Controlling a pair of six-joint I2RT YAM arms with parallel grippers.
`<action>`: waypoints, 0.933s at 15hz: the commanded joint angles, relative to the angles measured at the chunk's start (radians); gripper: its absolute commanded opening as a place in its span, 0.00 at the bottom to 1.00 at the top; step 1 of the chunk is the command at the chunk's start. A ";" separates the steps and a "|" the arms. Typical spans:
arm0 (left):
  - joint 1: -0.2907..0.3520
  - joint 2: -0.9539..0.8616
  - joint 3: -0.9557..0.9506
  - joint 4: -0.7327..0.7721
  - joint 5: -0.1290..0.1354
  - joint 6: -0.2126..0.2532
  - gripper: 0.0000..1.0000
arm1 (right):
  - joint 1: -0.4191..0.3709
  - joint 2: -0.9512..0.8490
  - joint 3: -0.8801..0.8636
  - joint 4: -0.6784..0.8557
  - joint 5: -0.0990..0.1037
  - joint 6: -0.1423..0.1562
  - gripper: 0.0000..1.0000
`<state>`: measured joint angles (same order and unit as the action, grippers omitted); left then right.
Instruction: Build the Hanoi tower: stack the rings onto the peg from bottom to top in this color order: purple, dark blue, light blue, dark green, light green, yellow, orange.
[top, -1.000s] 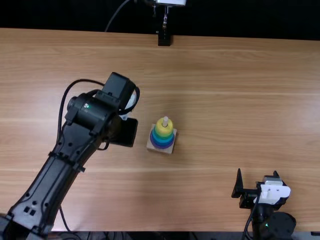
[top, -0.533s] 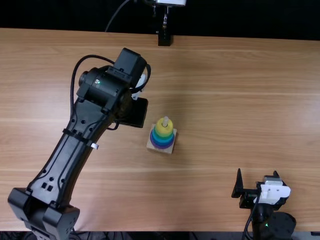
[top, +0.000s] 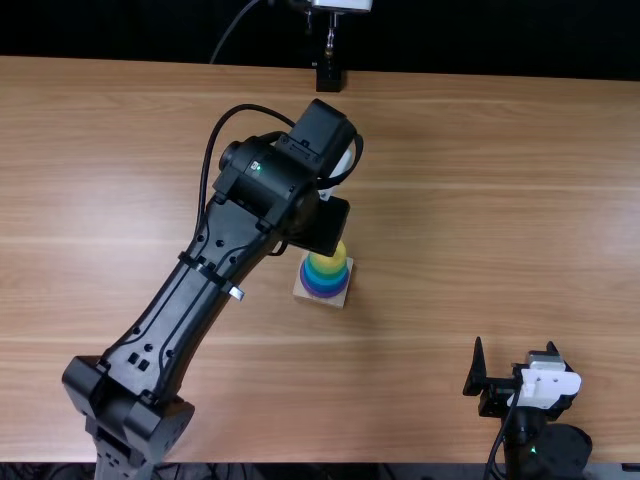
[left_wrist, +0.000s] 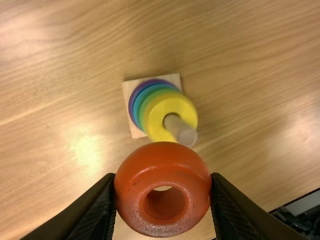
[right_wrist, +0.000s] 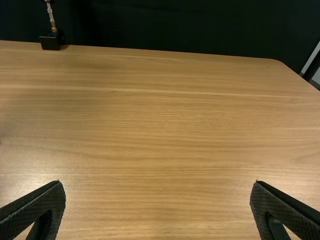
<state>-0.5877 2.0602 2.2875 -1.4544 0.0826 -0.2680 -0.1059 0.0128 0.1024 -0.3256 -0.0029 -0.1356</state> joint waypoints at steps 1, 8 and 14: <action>-0.021 0.038 0.041 -0.002 0.006 -0.014 0.00 | -0.011 -0.013 -0.087 -0.029 0.010 0.003 1.00; -0.037 0.071 0.038 0.013 0.008 -0.014 0.00 | -0.011 -0.013 -0.087 -0.029 0.010 0.003 1.00; -0.052 0.103 0.036 0.013 0.009 -0.012 0.00 | -0.011 -0.013 -0.087 -0.031 0.010 0.005 1.00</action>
<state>-0.6281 2.1525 2.2993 -1.4406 0.0841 -0.2687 -0.1059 0.0128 0.1024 -0.3256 -0.0032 -0.1356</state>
